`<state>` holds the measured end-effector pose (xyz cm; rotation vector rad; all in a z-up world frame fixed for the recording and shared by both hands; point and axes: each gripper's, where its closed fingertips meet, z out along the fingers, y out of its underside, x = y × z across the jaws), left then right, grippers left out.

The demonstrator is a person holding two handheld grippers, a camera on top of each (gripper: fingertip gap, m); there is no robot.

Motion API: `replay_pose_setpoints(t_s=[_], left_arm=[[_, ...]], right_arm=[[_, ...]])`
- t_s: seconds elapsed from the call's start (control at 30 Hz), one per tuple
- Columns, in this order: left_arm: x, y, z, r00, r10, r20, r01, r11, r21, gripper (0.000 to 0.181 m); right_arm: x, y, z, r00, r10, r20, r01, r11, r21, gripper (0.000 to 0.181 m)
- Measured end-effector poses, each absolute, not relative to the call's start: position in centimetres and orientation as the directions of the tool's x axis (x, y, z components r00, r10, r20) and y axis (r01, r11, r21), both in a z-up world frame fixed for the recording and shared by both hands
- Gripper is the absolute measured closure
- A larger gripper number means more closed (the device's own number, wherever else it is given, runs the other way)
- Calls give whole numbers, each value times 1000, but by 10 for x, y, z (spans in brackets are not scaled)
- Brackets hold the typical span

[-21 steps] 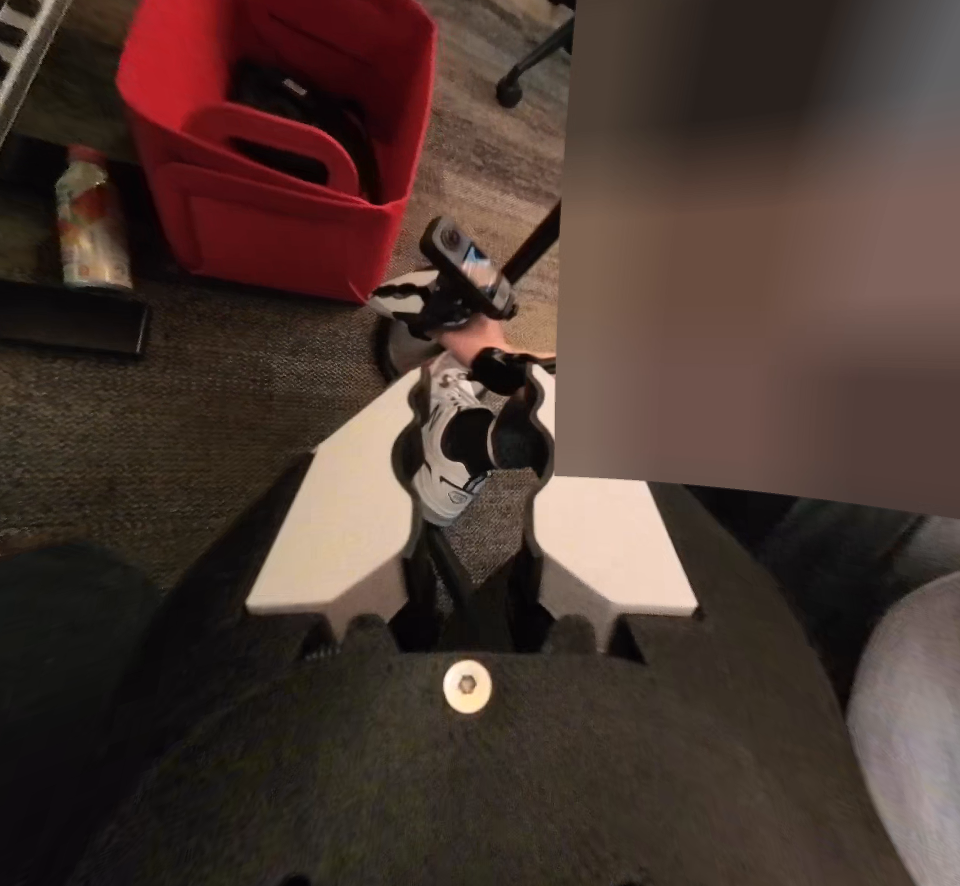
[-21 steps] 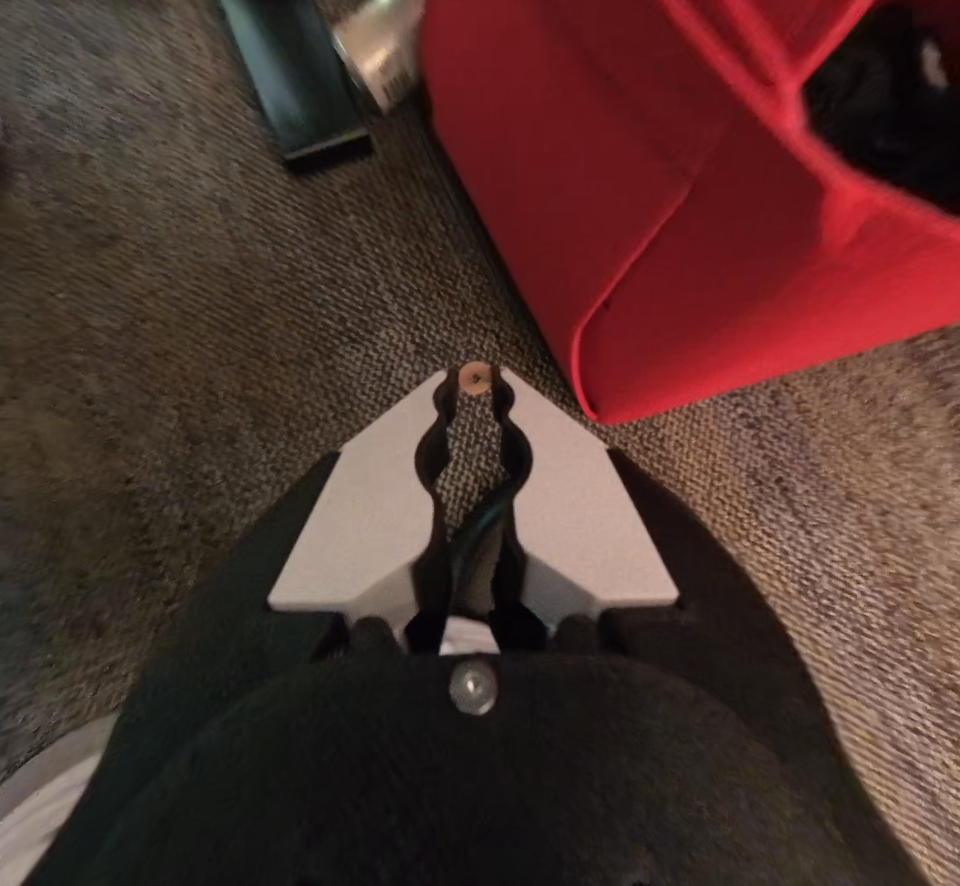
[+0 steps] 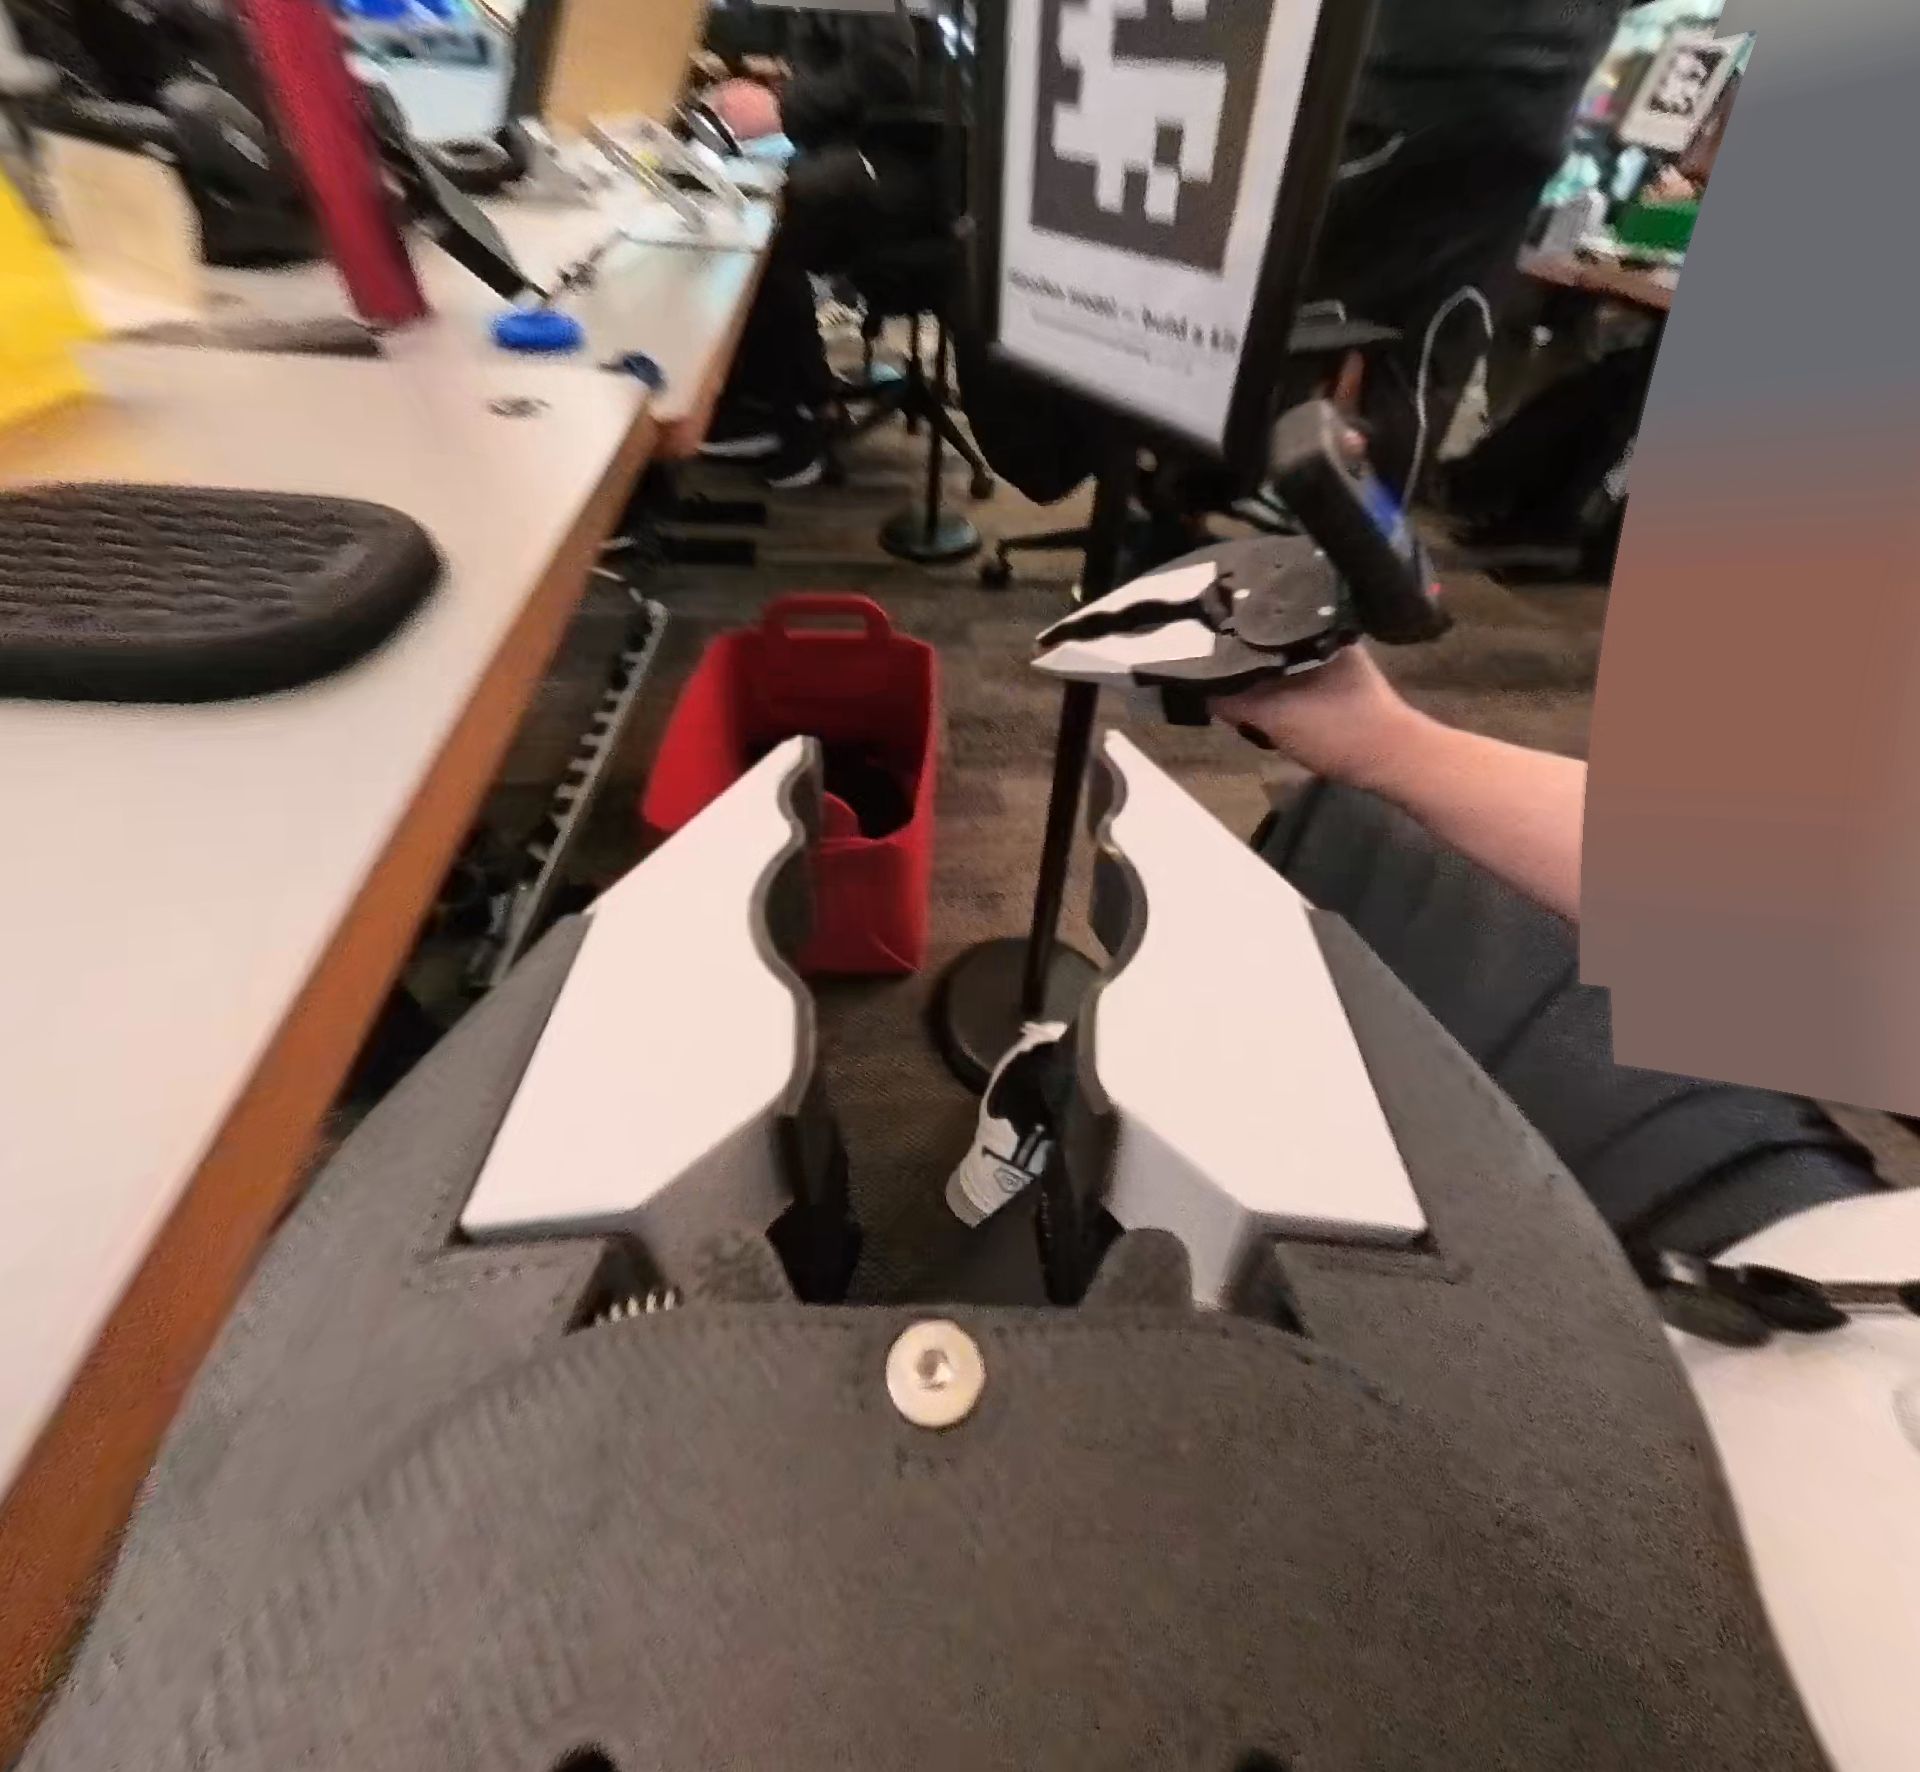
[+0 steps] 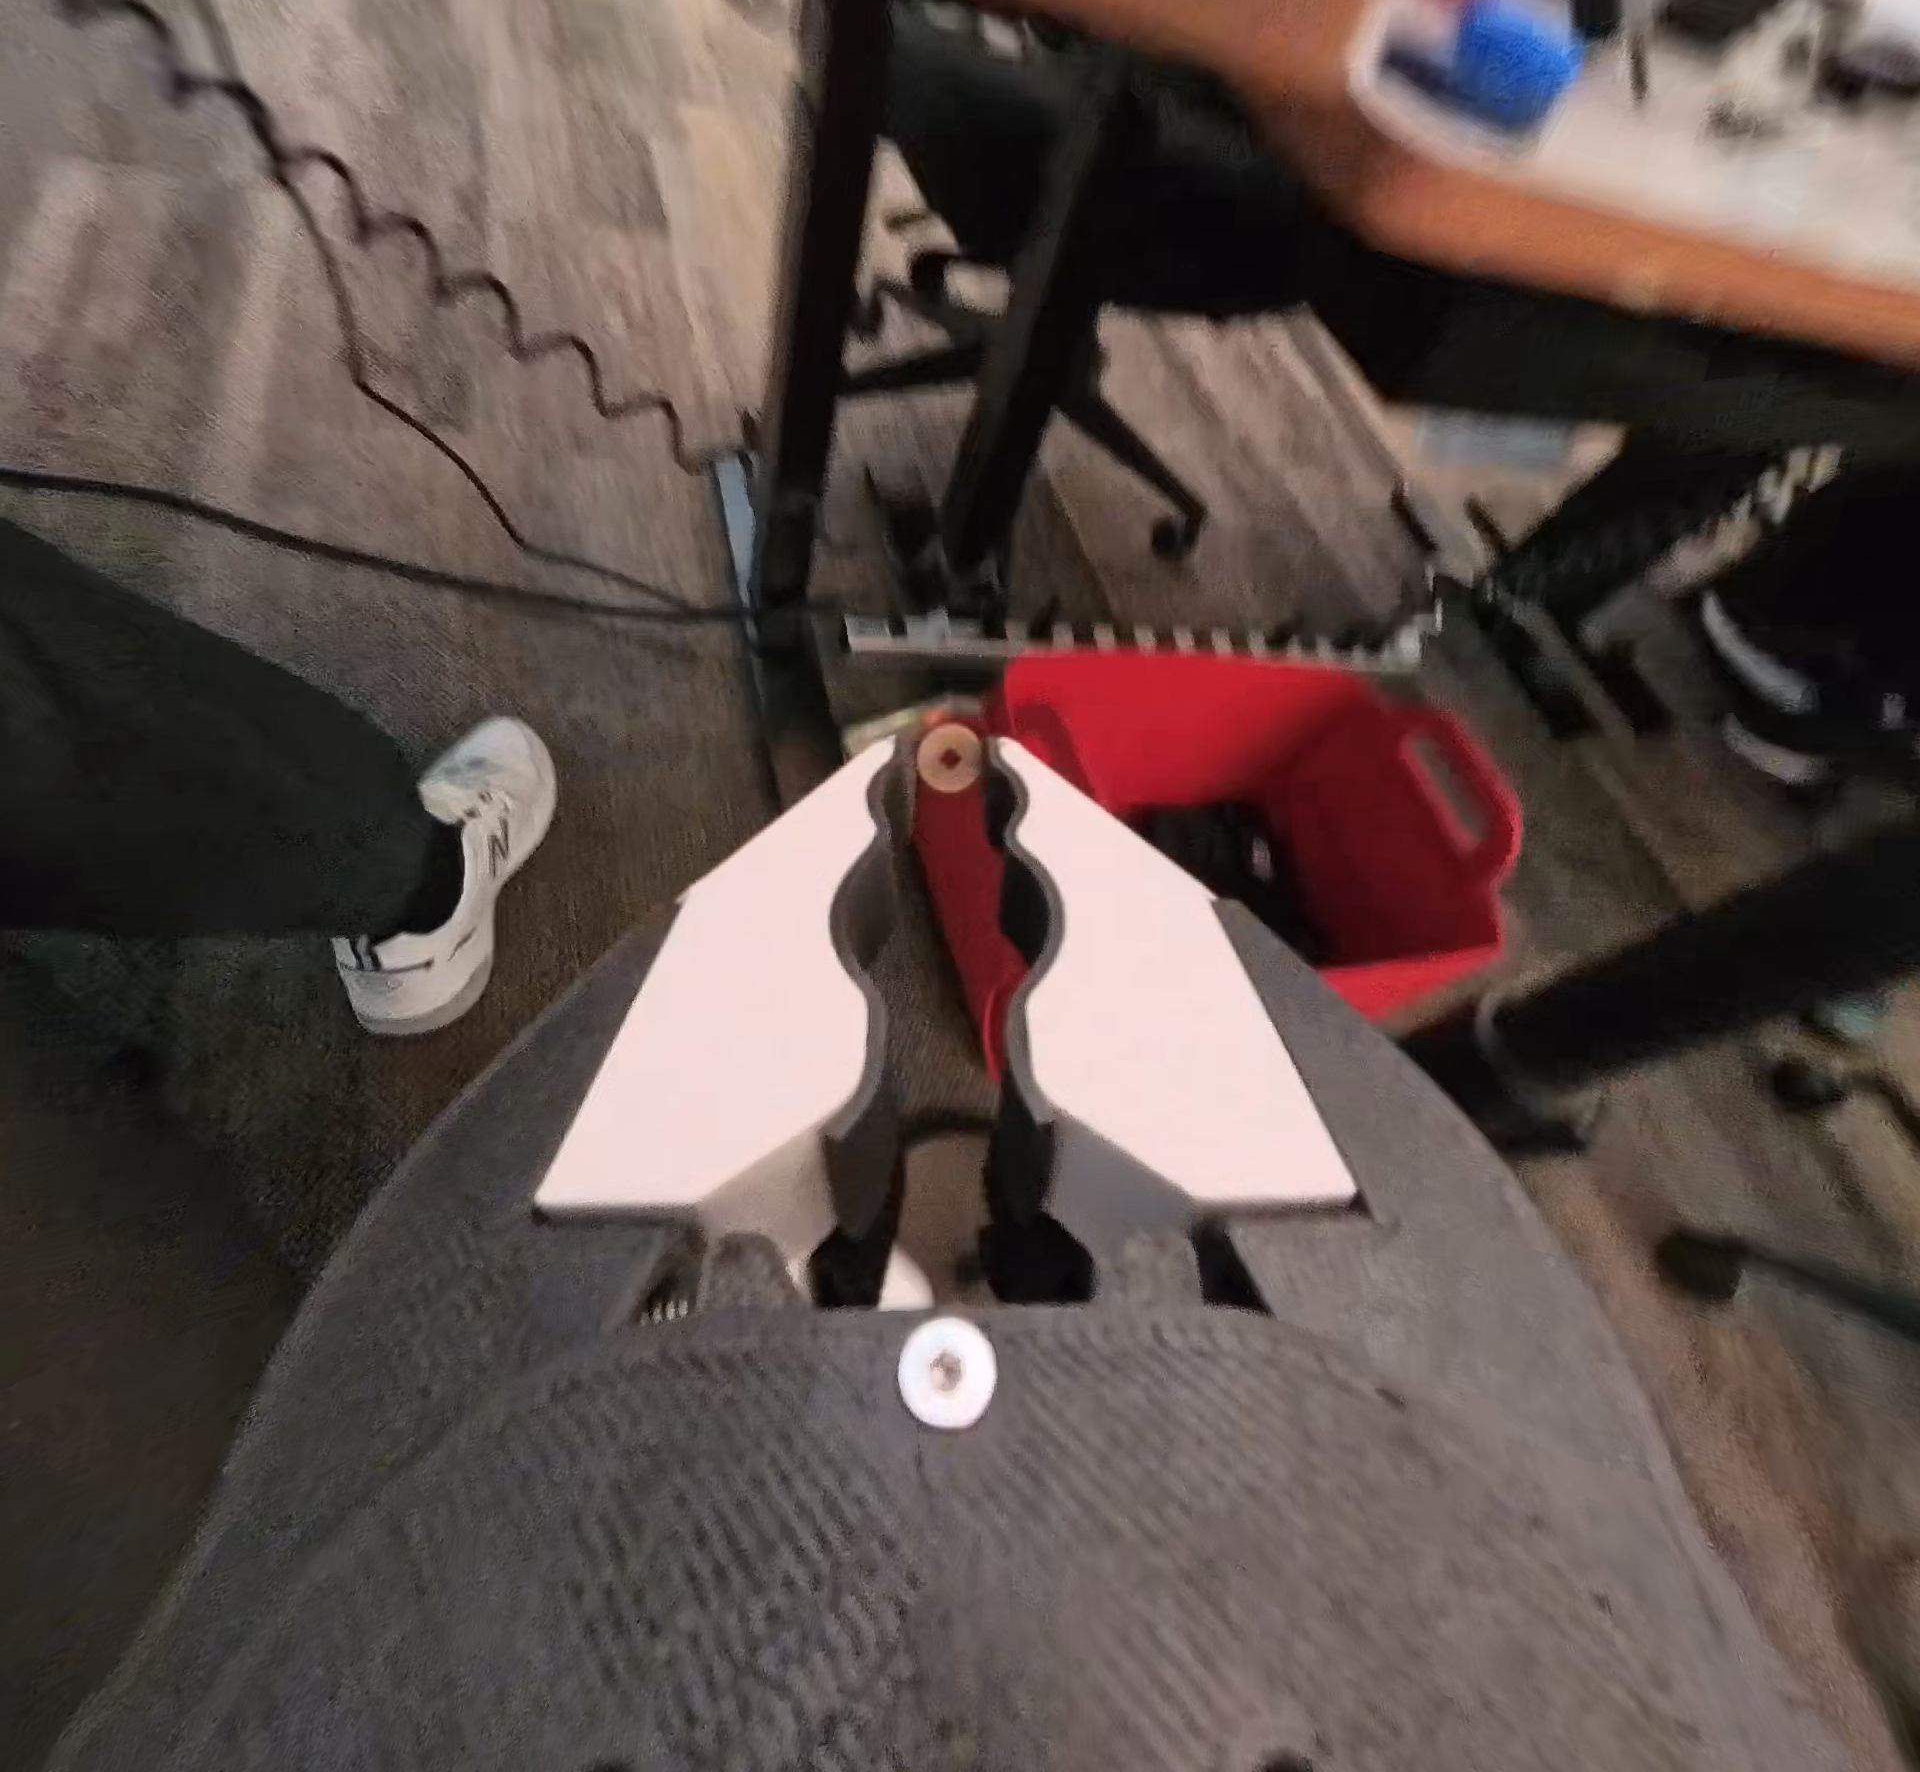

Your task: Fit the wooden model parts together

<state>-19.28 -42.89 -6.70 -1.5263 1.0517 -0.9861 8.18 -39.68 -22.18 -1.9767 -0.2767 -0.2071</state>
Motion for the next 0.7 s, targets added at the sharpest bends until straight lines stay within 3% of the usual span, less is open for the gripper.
replay_pose_setpoints(t_s=[0.13, 0.33, 0.7], left_arm=[[-268, -430, -25, 451, -891, 48, -81, -94, -992, 129], [-370, -439, 14, 730, -680, -67, -88, 5, -996, 131], [-409, -454, 72, 838, -544, -46, -94, -60, -994, 123]], right_arm=[[34, -387, -133, 899, 218, 380, 427, -239, -872, 170], [-28, -375, -45, 845, 385, 372, 419, -42, -907, 171], [-71, -334, -33, 723, 535, 436, 497, 35, -867, 170]])
